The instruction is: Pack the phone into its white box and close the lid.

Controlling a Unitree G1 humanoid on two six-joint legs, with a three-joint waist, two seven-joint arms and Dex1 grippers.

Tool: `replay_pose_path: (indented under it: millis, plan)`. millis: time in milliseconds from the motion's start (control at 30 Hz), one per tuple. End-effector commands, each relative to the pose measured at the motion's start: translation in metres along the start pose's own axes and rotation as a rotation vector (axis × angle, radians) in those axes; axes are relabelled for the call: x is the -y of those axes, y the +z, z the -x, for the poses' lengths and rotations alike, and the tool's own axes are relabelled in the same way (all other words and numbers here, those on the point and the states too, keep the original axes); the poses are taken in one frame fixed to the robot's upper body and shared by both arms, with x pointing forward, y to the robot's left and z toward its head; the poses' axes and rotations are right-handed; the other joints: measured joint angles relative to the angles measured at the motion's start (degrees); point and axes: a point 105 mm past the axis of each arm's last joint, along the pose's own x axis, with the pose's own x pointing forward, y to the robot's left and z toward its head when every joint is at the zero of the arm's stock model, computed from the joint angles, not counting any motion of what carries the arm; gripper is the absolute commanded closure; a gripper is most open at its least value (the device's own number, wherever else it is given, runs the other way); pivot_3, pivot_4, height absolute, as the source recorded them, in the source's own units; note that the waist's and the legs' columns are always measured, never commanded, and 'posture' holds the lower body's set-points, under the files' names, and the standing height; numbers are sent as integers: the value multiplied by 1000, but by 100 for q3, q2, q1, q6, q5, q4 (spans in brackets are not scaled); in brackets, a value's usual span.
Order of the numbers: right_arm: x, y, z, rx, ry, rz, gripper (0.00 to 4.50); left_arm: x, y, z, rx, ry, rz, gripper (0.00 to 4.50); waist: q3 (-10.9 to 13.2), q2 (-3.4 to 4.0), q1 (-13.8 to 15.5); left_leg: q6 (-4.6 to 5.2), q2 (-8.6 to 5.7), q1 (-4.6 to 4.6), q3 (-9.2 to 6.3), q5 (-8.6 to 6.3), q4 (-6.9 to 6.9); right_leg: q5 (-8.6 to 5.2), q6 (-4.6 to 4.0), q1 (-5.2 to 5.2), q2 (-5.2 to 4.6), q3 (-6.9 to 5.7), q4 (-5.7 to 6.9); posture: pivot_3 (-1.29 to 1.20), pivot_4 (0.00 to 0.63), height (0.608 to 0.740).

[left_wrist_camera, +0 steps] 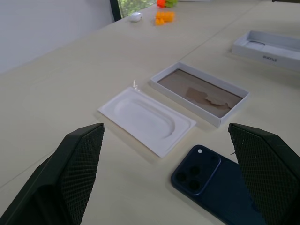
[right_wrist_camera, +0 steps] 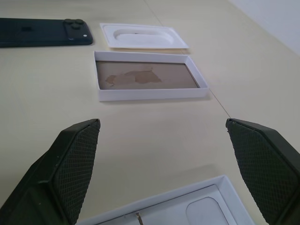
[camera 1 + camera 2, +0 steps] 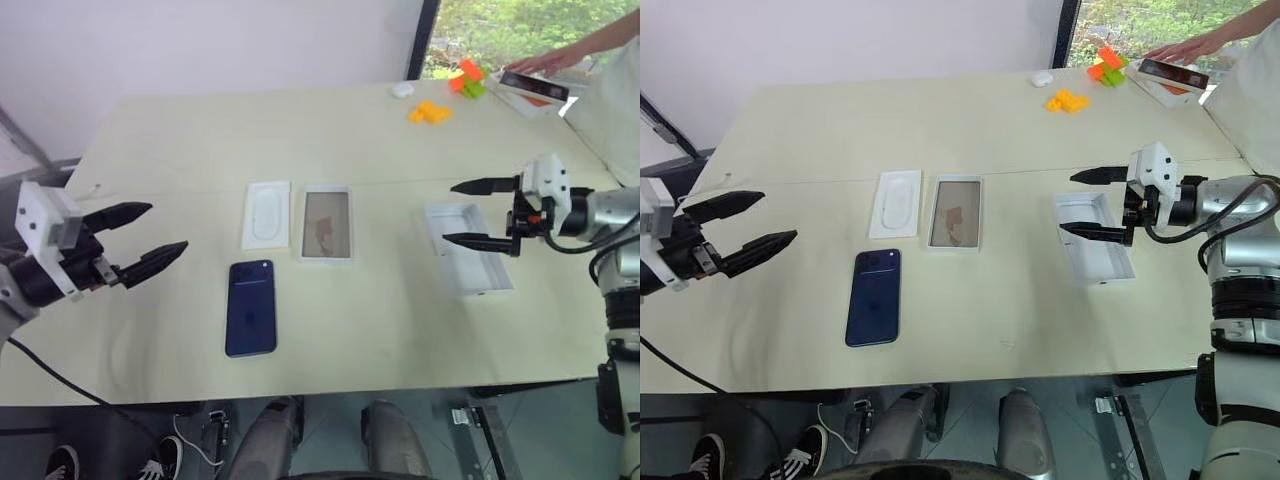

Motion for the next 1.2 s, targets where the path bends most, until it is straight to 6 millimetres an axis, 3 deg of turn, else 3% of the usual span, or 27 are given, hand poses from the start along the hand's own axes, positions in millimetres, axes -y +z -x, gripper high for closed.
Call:
replay_pose_path:
  millis: [33, 867, 1067, 1200]
  plan:
    - [6, 13, 5, 17, -19, 56, 0, -2, 5, 3, 16, 9, -22, 27, 0, 0, 0, 0, 1, 0, 0, 0, 0, 0, 0, 0, 1, 1, 0, 0, 150, 740]
    - [6, -2, 7, -30, -58, 54, 0, -4, -2, 11, -9, 26, -47, 27, 0, 0, 5, -1, 17, 1, 13, -1, 3, 8, -9, -4, 22, 16, -1, 0, 150, 740]
    - [9, -1, -4, -14, -74, 72, 0, -10, -7, 12, -12, 83, -72, 27, 0, 0, 1, -1, 18, 2, 14, -1, 3, 8, -10, -4, 24, 17, -1, 0, 150, 740]
    - [12, 11, -22, 38, -110, 76, 0, -8, -13, 9, -9, 119, -56, 27, 0, 0, -5, -1, 27, 3, 15, -1, 4, 12, -13, -5, 32, 20, -1, 0, 150, 740]
